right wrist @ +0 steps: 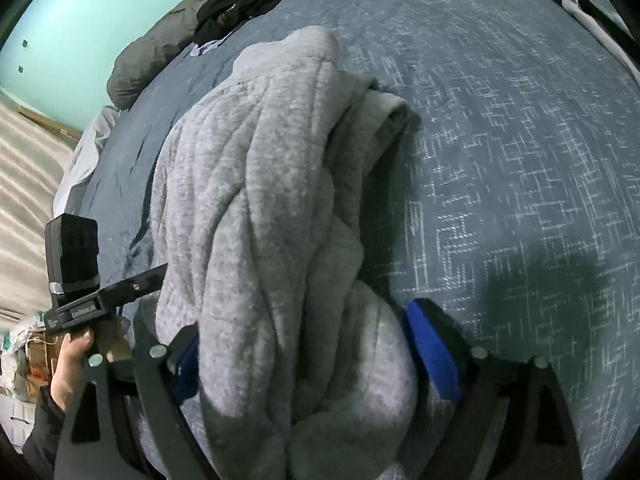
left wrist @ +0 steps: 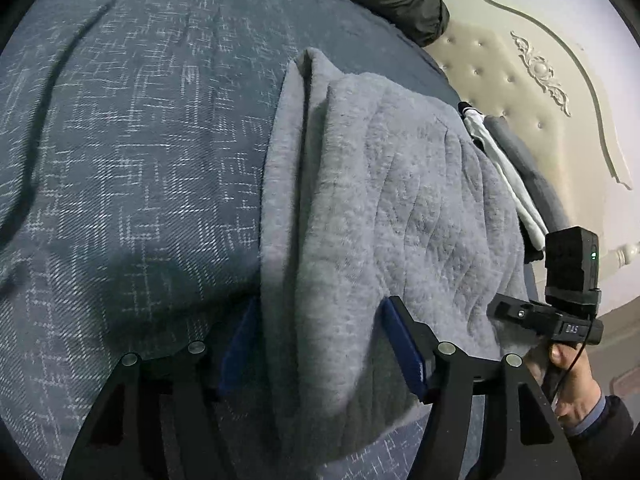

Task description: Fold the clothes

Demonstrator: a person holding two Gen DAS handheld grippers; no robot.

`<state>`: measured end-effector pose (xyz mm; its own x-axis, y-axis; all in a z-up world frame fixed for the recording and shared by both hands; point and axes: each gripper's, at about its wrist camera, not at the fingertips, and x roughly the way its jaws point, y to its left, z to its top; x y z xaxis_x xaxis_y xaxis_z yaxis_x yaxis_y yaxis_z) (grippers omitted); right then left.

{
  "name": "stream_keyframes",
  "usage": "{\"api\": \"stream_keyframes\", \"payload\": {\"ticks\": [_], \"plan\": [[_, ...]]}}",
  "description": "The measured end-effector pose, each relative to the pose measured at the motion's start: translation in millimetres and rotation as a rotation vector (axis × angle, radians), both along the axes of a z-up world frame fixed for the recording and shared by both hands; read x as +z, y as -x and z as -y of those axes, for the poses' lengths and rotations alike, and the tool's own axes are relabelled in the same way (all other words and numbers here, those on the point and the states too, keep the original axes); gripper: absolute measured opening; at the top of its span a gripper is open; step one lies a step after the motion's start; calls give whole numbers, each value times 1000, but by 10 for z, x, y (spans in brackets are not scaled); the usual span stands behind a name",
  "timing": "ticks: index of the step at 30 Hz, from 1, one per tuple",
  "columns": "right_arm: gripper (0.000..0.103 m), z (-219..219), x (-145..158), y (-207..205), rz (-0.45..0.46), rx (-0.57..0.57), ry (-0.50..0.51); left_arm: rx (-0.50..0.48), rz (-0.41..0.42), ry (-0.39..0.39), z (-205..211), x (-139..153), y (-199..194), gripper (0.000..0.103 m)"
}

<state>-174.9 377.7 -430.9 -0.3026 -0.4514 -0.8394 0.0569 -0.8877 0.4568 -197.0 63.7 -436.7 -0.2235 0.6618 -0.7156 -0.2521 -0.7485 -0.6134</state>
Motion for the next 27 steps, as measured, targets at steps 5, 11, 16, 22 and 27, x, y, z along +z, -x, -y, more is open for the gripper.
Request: {"api": "stream_keyframes", "payload": {"ticks": [5, 11, 16, 22, 27], "plan": [[77, 72, -41, 43, -1, 16, 63, -17, -11, 5, -83, -1, 42, 65], [56, 118, -52, 41, -12, 35, 96, -41, -16, -25, -271, 40, 106, 41], [45, 146, 51, 14, -40, 26, 117, -43, -41, -35, -288, 134, 96, 25], [35, 130, 340, -76, -74, 62, 156, -41, -75, -68, -132, 444, -47, 22], [37, 163, 353, -132, -21, 126, 140, -60, -46, -63, -80, 502, -242, 22]]}}
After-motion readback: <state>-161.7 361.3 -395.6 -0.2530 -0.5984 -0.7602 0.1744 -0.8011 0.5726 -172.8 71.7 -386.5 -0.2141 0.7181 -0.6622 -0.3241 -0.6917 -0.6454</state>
